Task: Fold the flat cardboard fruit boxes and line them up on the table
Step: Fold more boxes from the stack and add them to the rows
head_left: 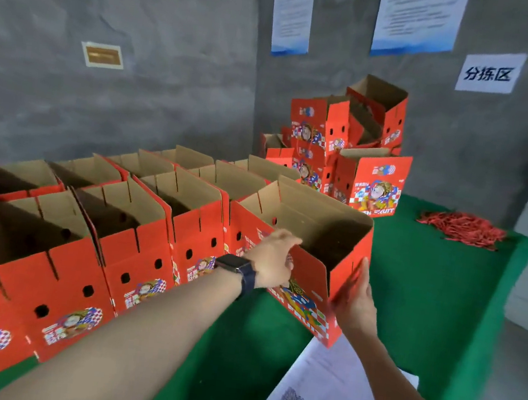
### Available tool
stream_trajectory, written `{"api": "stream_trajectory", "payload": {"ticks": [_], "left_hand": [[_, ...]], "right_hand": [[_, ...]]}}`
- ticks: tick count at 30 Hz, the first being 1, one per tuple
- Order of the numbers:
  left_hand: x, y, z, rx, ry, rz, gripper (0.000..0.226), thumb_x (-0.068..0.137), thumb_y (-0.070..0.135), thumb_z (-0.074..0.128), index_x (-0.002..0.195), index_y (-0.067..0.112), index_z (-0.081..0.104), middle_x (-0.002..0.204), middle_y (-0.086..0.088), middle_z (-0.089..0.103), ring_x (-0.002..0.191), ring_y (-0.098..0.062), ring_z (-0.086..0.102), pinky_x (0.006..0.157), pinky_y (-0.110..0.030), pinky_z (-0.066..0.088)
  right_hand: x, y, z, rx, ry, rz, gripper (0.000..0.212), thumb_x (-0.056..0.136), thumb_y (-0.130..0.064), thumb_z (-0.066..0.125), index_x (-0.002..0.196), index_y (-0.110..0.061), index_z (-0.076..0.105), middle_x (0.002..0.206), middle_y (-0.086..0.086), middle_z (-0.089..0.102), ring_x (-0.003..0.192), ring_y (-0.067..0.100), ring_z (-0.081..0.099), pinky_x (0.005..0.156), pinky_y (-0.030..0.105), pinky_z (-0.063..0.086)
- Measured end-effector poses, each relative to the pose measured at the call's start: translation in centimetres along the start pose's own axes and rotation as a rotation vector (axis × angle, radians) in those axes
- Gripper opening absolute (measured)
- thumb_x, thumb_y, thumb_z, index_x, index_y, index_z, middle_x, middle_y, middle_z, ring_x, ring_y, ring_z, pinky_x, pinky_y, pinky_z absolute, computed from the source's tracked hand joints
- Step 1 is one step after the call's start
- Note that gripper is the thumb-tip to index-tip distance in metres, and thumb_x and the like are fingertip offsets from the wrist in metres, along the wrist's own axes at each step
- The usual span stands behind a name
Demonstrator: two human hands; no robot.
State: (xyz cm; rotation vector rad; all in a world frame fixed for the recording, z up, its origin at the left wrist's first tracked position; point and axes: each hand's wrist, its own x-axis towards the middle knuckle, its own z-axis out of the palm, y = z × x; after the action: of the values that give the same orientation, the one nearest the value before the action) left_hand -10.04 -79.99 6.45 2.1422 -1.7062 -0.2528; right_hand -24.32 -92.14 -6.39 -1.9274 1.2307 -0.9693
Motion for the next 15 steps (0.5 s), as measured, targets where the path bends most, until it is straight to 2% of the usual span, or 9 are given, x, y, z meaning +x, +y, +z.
{"api": "stream_trajectory", "payload": {"ticks": [2, 5, 8, 10, 12, 15], "left_hand": [[1.5, -0.2, 0.2, 0.013, -0.083, 0.009, 0.065, 0.092, 0.003, 0.047, 0.150, 0.019, 0.023, 0.158, -0.002, 0.013, 0.144, -0.023, 0.020, 0.115, -0.034, 0.026], [3.0, -1.0, 0.8, 0.049, -0.179, 0.009, 0.077, 0.092, 0.001, 0.045, 0.153, 0.022, 0.004, 0.160, 0.002, -0.008, 0.147, -0.018, -0.003, 0.120, -0.036, 0.011], [3.8, -2.0, 1.6, 0.104, -0.232, 0.012, 0.080, 0.092, 0.001, 0.046, 0.153, 0.022, -0.001, 0.160, 0.003, -0.010, 0.147, -0.016, -0.006, 0.120, -0.033, 0.007], [3.8, -2.6, 2.0, 0.120, -0.241, 0.028, 0.077, 0.094, 0.005, 0.047, 0.153, 0.019, 0.000, 0.160, 0.001, -0.010, 0.147, -0.017, -0.004, 0.120, -0.032, 0.008], [3.7, -3.4, 2.1, 0.145, -0.232, 0.017, 0.075, 0.095, 0.012, 0.048, 0.153, 0.020, 0.000, 0.160, 0.001, -0.012, 0.148, -0.018, -0.003, 0.119, -0.035, 0.017], [3.3, -4.9, 1.9, 0.183, -0.213, -0.039, 0.076, 0.096, 0.015, 0.049, 0.153, 0.022, -0.001, 0.159, 0.003, -0.014, 0.148, -0.020, -0.002, 0.118, -0.039, 0.022]], "right_hand": [[1.8, 0.4, 0.4, -0.024, -0.002, 0.037, 0.098, 0.078, -0.007, 0.059, 0.153, -0.034, 0.001, 0.154, 0.012, 0.030, 0.118, 0.046, 0.051, 0.092, 0.044, 0.040], [3.7, 0.8, 1.4, -0.015, -0.025, 0.106, 0.098, 0.077, -0.021, 0.059, 0.153, -0.034, -0.001, 0.156, 0.013, 0.026, 0.122, 0.046, 0.048, 0.097, 0.048, 0.037], [5.0, 1.2, 2.3, -0.042, -0.027, 0.179, 0.114, 0.073, -0.032, 0.075, 0.152, -0.031, -0.007, 0.150, 0.019, 0.028, 0.120, 0.047, 0.048, 0.096, 0.050, 0.040], [5.4, 1.7, 2.6, -0.023, -0.006, 0.142, 0.116, 0.072, -0.034, 0.081, 0.152, -0.028, -0.002, 0.147, 0.019, 0.031, 0.123, 0.045, 0.046, 0.095, 0.051, 0.041], [5.8, 2.7, 2.9, 0.072, -0.037, 0.085, 0.108, 0.075, -0.024, 0.078, 0.153, -0.025, 0.002, 0.150, 0.015, 0.031, 0.132, 0.041, 0.039, 0.098, 0.056, 0.042], [6.2, 3.3, 3.6, 0.187, -0.171, 0.082, 0.125, 0.072, -0.002, 0.079, 0.151, -0.027, -0.014, 0.158, 0.007, 0.012, 0.145, 0.032, 0.019, 0.106, 0.063, 0.034]]}}
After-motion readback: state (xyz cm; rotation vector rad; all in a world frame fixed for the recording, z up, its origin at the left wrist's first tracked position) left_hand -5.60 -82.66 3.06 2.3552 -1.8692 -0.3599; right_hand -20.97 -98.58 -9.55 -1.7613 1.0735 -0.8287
